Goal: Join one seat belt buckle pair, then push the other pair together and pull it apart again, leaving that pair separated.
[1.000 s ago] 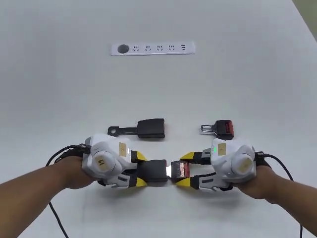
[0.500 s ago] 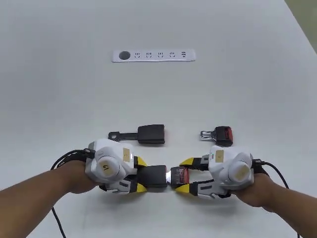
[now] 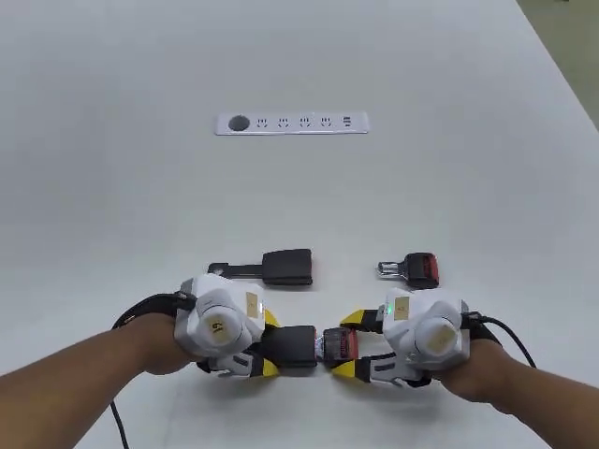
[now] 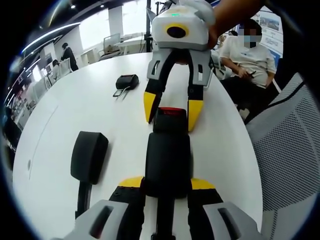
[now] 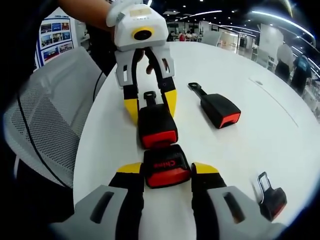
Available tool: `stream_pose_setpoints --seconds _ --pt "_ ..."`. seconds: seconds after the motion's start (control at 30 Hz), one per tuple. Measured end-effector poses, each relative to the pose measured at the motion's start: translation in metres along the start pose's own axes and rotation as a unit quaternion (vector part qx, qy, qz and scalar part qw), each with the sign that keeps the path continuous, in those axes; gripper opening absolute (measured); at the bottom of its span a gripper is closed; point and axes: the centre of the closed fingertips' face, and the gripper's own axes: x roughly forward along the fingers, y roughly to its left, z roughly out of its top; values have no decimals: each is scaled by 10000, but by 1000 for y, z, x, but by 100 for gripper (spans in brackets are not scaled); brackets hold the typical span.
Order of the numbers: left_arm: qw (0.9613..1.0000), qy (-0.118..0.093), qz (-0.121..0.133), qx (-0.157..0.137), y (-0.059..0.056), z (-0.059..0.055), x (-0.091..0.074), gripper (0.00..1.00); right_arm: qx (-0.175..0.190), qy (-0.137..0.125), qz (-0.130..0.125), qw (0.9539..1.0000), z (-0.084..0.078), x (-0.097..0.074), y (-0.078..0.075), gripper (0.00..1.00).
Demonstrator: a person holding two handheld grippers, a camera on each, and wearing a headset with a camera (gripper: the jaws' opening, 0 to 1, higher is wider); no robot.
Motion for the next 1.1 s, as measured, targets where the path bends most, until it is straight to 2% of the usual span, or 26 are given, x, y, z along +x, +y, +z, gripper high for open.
stream_pose_setpoints --seconds 0.07,0.1,0.13,0.17,0.2,0.23,0.3,0.33,0.4,0.5,0.6,0.73,0.83,1.1 --pt "10000 11 22 -22 0 0 0 34 -92 82 -50 9999 -3 1 0 35" --pt "10000 27 33 -32 0 1 0 34 -328 37 -47 9994 0 2 1 36" --pt "9999 70 69 -31 -1 2 0 34 -442 172 -144 9988 -3 0 2 37" --pt "9999 82 135 10 1 2 0 37 -259 150 -126 9995 -3 -1 5 39" --pt "9997 100 196 68 2 2 0 40 -196 146 -78 9997 -3 0 5 46" --pt "9997 121 170 117 1 2 0 48 -181 134 -58 9997 -3 0 7 55" --pt "9994 214 -22 258 -9 0 2 62 -249 152 -88 9995 -5 -1 8 70" --pt "9994 236 -53 262 -13 -1 3 68 -251 163 -130 9995 -6 -3 7 70" --pt "9991 255 -99 308 -18 -2 3 69 -150 88 -212 9996 -5 -6 2 65" --pt "9995 233 -17 208 -16 -2 -1 71 -53 -50 -329 9994 1 -13 -2 68" --pt "9999 66 55 69 -14 4 -7 71 0 -116 -416 9991 5 -20 -5 67" --pt "9998 -55 201 -78 -4 8 -14 72 140 -220 -531 9982 8 -29 -12 68" --pt "9994 -115 322 -84 4 12 -20 75 140 -250 -584 9979 9 -35 -17 68" --pt "9983 -205 537 -103 22 18 -32 75 134 -250 -728 9969 5 -55 -36 69"
